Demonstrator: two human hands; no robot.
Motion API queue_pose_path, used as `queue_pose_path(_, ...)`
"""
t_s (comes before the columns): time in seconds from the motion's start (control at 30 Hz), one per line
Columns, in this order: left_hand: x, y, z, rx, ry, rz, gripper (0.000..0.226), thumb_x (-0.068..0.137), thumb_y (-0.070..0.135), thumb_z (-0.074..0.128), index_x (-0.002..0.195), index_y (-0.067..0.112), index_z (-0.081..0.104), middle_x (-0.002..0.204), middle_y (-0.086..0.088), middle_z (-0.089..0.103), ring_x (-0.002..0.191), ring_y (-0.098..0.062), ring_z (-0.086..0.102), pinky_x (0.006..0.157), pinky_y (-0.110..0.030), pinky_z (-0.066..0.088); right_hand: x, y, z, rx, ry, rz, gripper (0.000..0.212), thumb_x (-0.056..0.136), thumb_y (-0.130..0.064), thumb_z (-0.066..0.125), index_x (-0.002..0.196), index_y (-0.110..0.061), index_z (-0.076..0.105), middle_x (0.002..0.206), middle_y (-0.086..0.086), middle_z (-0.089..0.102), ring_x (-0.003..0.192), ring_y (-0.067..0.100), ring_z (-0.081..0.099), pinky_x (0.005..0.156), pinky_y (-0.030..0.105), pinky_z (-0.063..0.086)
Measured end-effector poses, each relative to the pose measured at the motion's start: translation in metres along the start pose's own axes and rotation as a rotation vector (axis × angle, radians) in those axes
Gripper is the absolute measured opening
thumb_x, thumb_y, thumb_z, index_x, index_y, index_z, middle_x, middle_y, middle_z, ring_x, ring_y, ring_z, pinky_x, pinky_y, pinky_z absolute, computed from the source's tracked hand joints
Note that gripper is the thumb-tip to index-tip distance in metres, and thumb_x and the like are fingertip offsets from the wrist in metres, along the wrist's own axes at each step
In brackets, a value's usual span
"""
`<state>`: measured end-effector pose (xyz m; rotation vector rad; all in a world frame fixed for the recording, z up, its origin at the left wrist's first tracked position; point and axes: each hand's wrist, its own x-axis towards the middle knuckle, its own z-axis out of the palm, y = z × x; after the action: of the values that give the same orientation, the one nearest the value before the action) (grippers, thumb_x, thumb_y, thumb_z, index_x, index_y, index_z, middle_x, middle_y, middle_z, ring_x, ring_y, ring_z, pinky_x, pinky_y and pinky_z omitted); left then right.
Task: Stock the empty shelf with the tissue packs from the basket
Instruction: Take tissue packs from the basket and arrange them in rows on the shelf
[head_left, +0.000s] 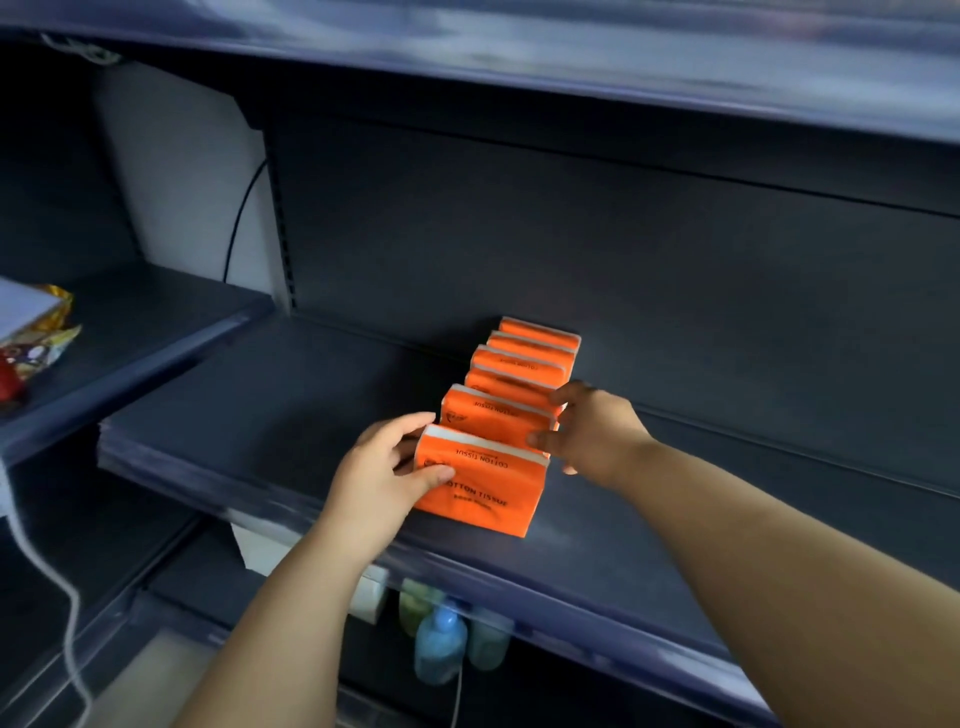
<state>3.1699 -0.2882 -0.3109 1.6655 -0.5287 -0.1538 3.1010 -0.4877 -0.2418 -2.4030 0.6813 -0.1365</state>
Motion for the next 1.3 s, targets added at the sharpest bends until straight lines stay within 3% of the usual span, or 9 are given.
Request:
queue_pose_path(0.1,0.004,-0.006,0.0,-0.048,-0.008,-0.017,0.055,0.075,0.001,0.074,0.119,0.029,0.056,0.12,0.002,0.06,0.099,0.006,0.057,0.074,-0.005,0.047,-0.002,0.001,0.004,-0.073,0.016,-0.024,0.055,0.084,-0.029,0.067,0.132,-0.019,0.041,0.112,0.006,0.059,0.077,0.024,0.064,0.074,0.029,0.053)
queue_pose_path(0.27,0.008,-0.009,0.006,-0.036,-0.01,-0.004,0.054,0.079,0.002,0.071,0.123,0.027,0.054,0.123,0.0,0.06,0.109,-0.001,0.057,0.086,-0.013,0.045,-0.005,0.002,0.009,-0.071,0.072,-0.049,0.054,0.088,-0.02,0.058,0.137,-0.02,0.036,0.121,0.01,0.054,0.077,0.024,0.062,0.069,0.03,0.053)
queue_pose_path(0.37,0.008,-0.01,0.009,0.012,0.013,0.029,0.052,0.081,0.004,0.07,0.12,0.034,0.053,0.124,0.003,0.059,0.107,0.002,0.056,0.088,-0.014,0.045,-0.007,0.003,0.011,-0.094,0.109,-0.066,0.054,0.09,-0.018,0.055,0.139,-0.02,0.033,0.122,0.013,0.053,0.085,0.022,0.058,0.069,0.027,0.045)
queue_pose_path(0.47,0.007,-0.01,0.011,0.048,0.041,0.069,0.053,0.081,0.004,0.07,0.112,0.043,0.051,0.122,0.002,0.06,0.11,-0.006,0.057,0.096,-0.027,0.046,-0.008,0.003,0.015,-0.103,0.129,-0.057,0.053,0.091,-0.017,0.051,0.14,-0.019,0.031,0.122,0.014,0.051,0.09,0.023,0.054,0.071,0.026,0.041)
queue_pose_path(0.7,0.006,-0.014,0.019,0.094,0.1,0.088,0.052,0.082,0.008,0.07,0.108,0.048,0.049,0.117,0.01,0.058,0.105,0.0,0.056,0.087,-0.015,0.043,-0.007,0.005,0.023,-0.064,0.158,-0.039,0.05,0.093,-0.011,0.04,0.141,-0.021,0.031,0.126,0.012,0.048,0.095,0.027,0.057,0.07,0.028,0.043)
queue_pose_path(0.83,0.006,-0.017,0.017,0.096,0.091,0.069,0.05,0.082,0.01,0.07,0.12,0.037,0.052,0.122,0.006,0.058,0.107,0.001,0.055,0.084,-0.008,0.04,-0.009,0.005,0.022,-0.076,0.159,-0.047,0.05,0.093,-0.012,0.04,0.141,-0.022,0.03,0.126,0.012,0.048,0.099,0.029,0.058,0.075,0.03,0.046)
queue_pose_path(0.97,0.007,-0.013,0.014,0.082,0.065,0.017,0.06,0.082,0.011,0.07,0.135,0.025,0.046,0.135,0.0,0.051,0.124,-0.011,0.048,0.105,-0.03,0.039,-0.015,0.005,0.016,-0.114,0.158,-0.055,0.049,0.094,-0.015,0.042,0.141,-0.021,0.03,0.126,0.012,0.047,0.1,0.031,0.058,0.076,0.03,0.045)
queue_pose_path(1.17,-0.006,0.014,0.012,0.448,0.092,0.077,0.071,0.083,0.024,0.07,0.143,0.027,0.033,0.147,0.005,0.035,0.133,-0.013,0.035,0.1,-0.021,0.028,-0.037,0.005,0.004,-0.21,0.122,-0.093,0.043,0.094,-0.02,0.044,0.136,-0.021,0.035,0.123,0.01,0.047,0.094,0.028,0.055,0.08,0.033,0.049)
queue_pose_path(1.3,-0.027,0.042,0.021,0.803,0.057,0.155,0.069,0.086,0.026,0.063,0.145,0.029,0.027,0.152,0.01,0.023,0.139,-0.013,0.023,0.105,-0.031,0.033,-0.064,0.004,-0.012,-0.347,0.066,-0.101,0.045,0.094,-0.02,0.044,0.138,-0.023,0.032,0.124,0.009,0.045,0.097,0.03,0.058,0.073,0.032,0.047)
